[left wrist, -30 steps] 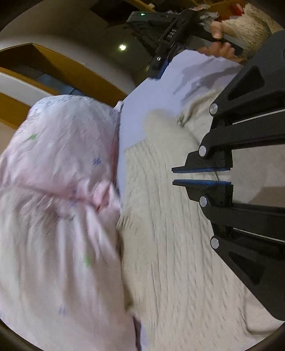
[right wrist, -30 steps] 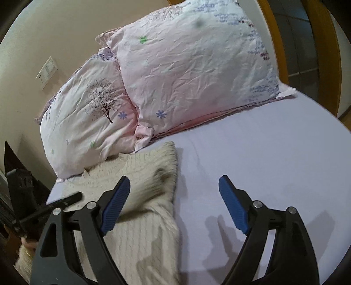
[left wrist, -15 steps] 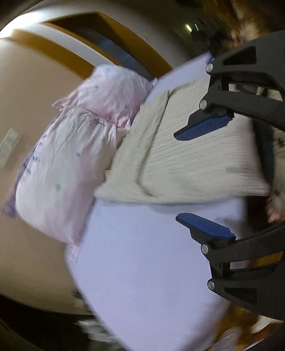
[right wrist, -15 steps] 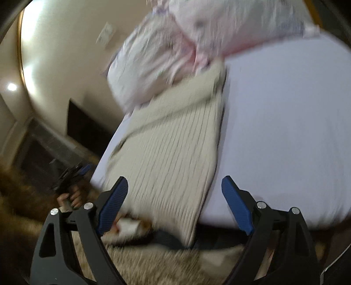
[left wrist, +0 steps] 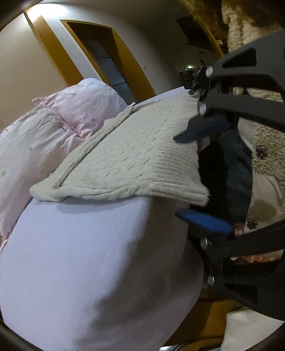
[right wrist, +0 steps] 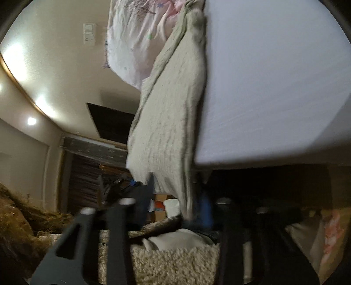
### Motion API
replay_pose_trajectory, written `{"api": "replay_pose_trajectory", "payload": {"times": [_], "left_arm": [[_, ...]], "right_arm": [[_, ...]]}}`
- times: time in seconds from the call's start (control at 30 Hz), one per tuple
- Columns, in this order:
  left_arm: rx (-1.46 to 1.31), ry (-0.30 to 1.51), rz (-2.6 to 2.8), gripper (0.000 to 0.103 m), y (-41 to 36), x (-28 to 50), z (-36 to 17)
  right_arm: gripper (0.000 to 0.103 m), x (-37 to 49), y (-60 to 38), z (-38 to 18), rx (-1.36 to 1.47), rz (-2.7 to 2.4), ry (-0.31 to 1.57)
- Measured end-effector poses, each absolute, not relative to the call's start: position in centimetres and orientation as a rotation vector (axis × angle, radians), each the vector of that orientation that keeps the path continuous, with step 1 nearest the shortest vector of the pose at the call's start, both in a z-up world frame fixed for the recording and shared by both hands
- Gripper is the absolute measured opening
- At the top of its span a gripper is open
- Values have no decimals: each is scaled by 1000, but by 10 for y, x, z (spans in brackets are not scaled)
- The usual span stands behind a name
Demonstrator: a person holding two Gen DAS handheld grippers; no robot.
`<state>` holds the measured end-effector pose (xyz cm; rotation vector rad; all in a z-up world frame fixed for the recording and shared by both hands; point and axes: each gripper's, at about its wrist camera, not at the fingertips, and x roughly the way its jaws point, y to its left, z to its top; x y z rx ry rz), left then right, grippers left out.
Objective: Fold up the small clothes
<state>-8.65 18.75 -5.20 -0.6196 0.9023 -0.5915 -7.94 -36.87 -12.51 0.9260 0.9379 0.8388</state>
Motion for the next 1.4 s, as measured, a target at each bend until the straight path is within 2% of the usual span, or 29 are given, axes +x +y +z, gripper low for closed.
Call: {"api": "replay_pose_trajectory", "payload": {"times": [0.07, 0.13, 0.23, 0.33, 0.4, 0.5, 0.63, 0.73, 0.83, 0.87, 0.93, 0.97, 1.0, 1.03, 1.07, 1.13, 1.23, 1.33, 1.4], "left_arm": [[-658, 909, -592, 22, 186, -82, -55], [-693, 915, -615, 9, 185, -82, -54], [-645, 865, -633, 8, 178, -86, -25], [-567, 736, -659, 8, 171, -72, 33], [-503, 637, -599, 8, 164, -40, 82], [-466, 554, -453, 8, 152, 31, 117], [-451, 624, -297, 8, 124, 136, 114], [-455, 764, -210, 8, 106, 204, 81], [-457, 822, -165, 7, 108, 220, 52], [-477, 832, -172, 8, 111, 221, 47], [-521, 848, -188, 8, 116, 223, 42], [-544, 851, -203, 13, 121, 223, 43], [-548, 850, -201, 19, 123, 222, 46], [-546, 841, -197, 40, 127, 220, 51], [-546, 816, -190, 69, 133, 213, 59], [-544, 745, -163, 88, 145, 200, 75], [-536, 770, -148, 85, 166, 184, 76], [-556, 869, -153, 67, 178, 180, 53], [-576, 909, -177, 63, 176, 180, 40]], "right_arm": [[9, -80, -366, -117, 900, 856, 910], [8, -84, -367, -95, 858, 871, 850], [8, -74, -374, -48, 800, 887, 732], [8, -46, -376, 7, 706, 882, 604], [7, -20, -376, 37, 673, 847, 541], [8, 37, -378, 70, 659, 717, 450], [8, 139, -377, 58, 667, 459, 494], [8, 189, -374, 26, 683, 348, 613], [8, 224, -380, -9, 753, 253, 741], [10, 230, -383, -13, 774, 237, 754], [23, 228, -388, -17, 809, 220, 742], [48, 221, -394, -12, 807, 177, 678], [81, 210, -397, -7, 796, 143, 630], [93, 201, -401, -1, 784, 104, 564], [98, 188, -405, 4, 773, 105, 486], [98, 182, -406, 8, 746, 151, 455], [98, 181, -400, 6, 696, 185, 452], [98, 190, -399, -2, 727, 228, 501], [98, 199, -393, -3, 735, 238, 518]]}}
